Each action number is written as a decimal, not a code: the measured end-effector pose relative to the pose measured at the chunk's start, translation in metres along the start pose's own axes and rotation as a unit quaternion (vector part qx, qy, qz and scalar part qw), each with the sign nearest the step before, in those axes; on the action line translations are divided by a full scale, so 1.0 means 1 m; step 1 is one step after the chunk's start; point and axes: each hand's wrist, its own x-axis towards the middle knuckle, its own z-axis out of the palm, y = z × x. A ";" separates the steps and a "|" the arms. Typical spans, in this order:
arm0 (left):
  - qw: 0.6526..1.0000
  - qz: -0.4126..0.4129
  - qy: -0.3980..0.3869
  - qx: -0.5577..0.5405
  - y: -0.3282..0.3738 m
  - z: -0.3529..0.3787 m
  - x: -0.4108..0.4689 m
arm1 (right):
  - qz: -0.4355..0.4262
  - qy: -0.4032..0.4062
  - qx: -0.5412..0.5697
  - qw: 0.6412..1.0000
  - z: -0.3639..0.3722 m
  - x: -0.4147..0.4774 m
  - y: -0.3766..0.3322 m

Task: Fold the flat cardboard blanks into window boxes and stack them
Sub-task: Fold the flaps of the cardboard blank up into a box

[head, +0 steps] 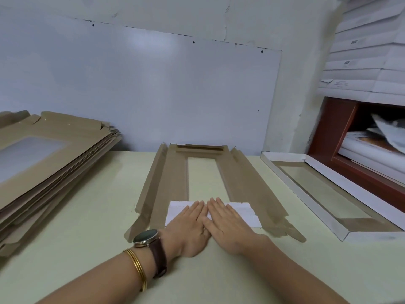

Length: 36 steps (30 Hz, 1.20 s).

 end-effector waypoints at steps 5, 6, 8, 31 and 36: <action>0.999 0.002 -0.048 -0.016 -0.003 -0.007 0.001 | 0.009 -0.036 0.015 0.999 -0.002 0.000 0.002; 0.998 0.002 -0.052 -0.022 -0.004 -0.007 0.000 | 0.008 -0.043 0.012 0.999 -0.003 0.000 0.003; 0.998 -0.001 -0.058 -0.031 -0.005 -0.007 0.000 | 0.006 -0.053 0.012 0.999 -0.004 0.000 0.006; 0.996 -0.041 -0.074 -0.022 -0.041 -0.020 -0.021 | 0.137 -0.112 -0.011 0.984 -0.038 -0.033 0.051; 0.996 -0.043 -0.071 -0.025 -0.041 -0.019 -0.022 | 0.144 -0.071 0.023 0.987 -0.029 -0.037 0.061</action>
